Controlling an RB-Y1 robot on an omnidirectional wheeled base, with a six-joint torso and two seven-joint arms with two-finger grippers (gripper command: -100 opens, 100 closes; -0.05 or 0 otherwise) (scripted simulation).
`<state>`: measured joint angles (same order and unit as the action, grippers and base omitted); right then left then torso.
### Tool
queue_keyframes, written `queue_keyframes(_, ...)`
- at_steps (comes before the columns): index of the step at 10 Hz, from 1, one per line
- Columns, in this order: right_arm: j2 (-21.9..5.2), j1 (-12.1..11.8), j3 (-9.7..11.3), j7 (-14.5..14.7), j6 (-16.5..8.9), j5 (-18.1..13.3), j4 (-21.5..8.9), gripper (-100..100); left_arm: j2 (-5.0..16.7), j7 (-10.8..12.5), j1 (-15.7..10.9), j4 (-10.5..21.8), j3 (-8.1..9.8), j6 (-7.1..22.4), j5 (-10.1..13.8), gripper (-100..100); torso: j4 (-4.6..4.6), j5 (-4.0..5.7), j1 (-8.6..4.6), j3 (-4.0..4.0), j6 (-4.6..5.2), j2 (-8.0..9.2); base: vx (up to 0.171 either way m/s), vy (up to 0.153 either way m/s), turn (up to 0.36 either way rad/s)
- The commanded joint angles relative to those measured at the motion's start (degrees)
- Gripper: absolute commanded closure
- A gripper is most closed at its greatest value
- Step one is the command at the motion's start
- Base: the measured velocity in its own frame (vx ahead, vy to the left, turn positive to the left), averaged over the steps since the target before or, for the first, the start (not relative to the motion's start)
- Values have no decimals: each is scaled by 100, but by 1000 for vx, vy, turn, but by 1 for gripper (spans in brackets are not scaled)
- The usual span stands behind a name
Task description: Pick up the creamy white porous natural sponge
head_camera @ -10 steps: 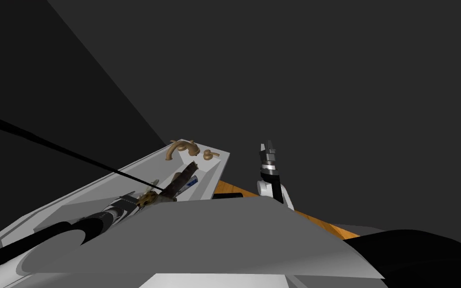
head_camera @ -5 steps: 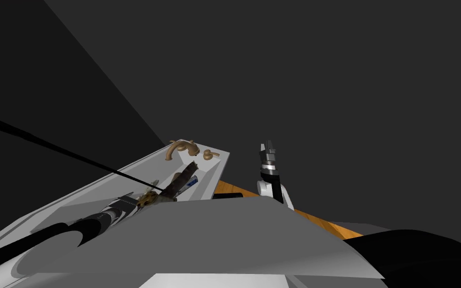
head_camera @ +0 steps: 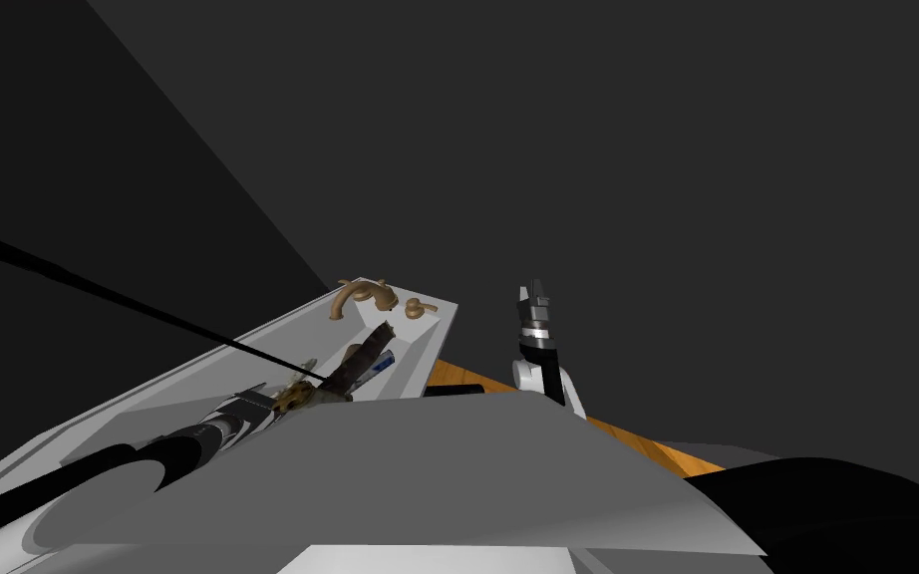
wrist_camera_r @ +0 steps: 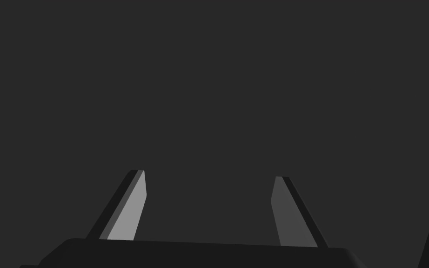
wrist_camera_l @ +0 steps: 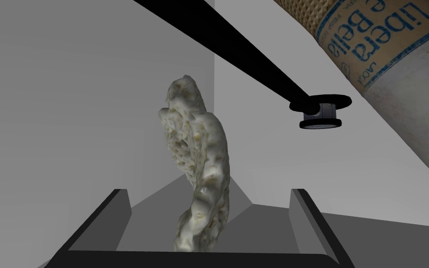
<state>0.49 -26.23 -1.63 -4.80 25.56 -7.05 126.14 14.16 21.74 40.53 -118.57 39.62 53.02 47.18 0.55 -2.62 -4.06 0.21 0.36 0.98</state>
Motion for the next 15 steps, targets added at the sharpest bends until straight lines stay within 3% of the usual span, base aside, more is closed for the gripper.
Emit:
queue_keyframes(1, 0, 0, 0, 0, 0, 0, 0, 0, 0, 0, 0, 0, 0, 0, 0, -100, 0, 0, 0, 0, 0, 0, 0, 0, 0)
queue_keyframes(15, 0, 0, 0, 0, 0, 0, 0, 0, 13, 30, 0, 34, 44, 6, 0, -100, 0, -1, 1, 1, 0, 1, -2, 2, -8)
